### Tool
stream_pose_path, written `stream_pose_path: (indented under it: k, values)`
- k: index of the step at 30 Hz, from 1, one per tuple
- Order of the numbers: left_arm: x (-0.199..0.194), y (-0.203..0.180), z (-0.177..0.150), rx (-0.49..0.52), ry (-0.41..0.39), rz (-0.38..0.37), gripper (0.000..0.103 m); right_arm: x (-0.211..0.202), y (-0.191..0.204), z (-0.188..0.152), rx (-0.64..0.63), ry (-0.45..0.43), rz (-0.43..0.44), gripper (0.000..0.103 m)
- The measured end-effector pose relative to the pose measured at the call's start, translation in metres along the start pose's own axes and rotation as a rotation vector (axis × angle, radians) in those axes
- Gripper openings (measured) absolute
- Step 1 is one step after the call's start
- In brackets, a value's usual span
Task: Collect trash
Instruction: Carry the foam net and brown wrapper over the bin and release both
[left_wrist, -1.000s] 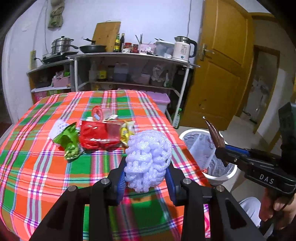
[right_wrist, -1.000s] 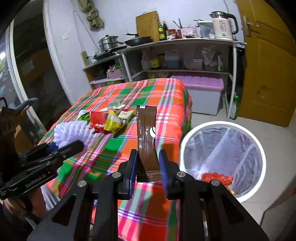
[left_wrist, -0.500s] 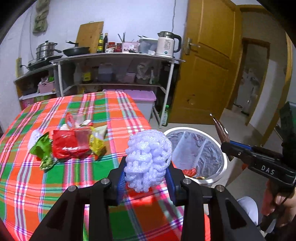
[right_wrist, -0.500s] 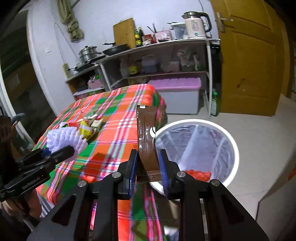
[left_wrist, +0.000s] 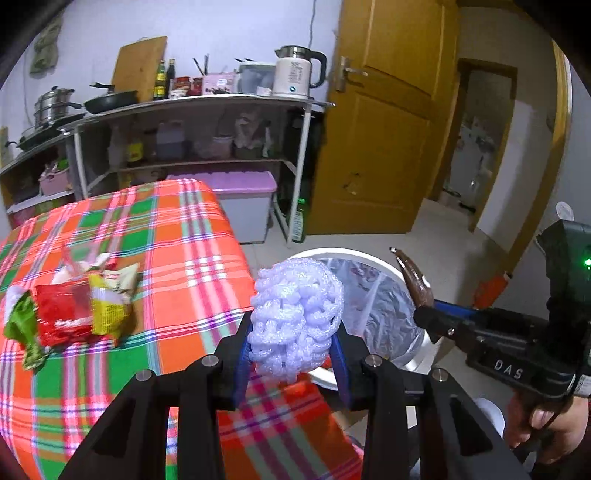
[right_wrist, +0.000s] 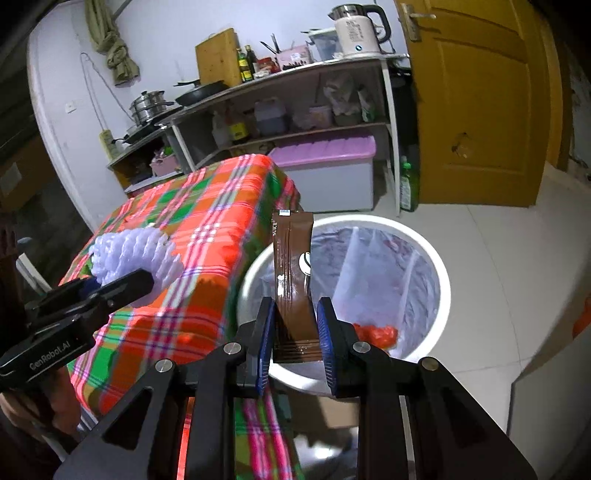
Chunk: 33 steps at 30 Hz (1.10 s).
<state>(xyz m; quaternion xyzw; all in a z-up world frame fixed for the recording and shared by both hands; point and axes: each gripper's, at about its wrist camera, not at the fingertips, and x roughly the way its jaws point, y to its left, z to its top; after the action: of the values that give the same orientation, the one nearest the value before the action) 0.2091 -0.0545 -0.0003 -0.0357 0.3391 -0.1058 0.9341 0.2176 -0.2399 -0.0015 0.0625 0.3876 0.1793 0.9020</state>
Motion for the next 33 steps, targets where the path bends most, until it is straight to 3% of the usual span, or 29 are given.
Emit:
stream_pose_path:
  k: [14,19,25,33]
  values:
    - [0.065,-0.02,0.007,0.013,0.104,-0.062,0.042,0.031,-0.03,-0.004,0.031,0.07,-0.039,0.025]
    - [0.084,-0.02,0.007,0.004,0.144,-0.068,0.048,0.04,-0.037,-0.007,0.032,0.092,-0.049,0.04]
    - [0.089,-0.019,0.004,-0.013,0.16,-0.07,0.058,0.036,-0.042,-0.007,0.042,0.08,-0.051,0.04]
    - [0.072,-0.015,0.008,-0.039,0.12,-0.069,0.059,0.019,-0.035,-0.003,0.043,0.039,-0.05,0.04]
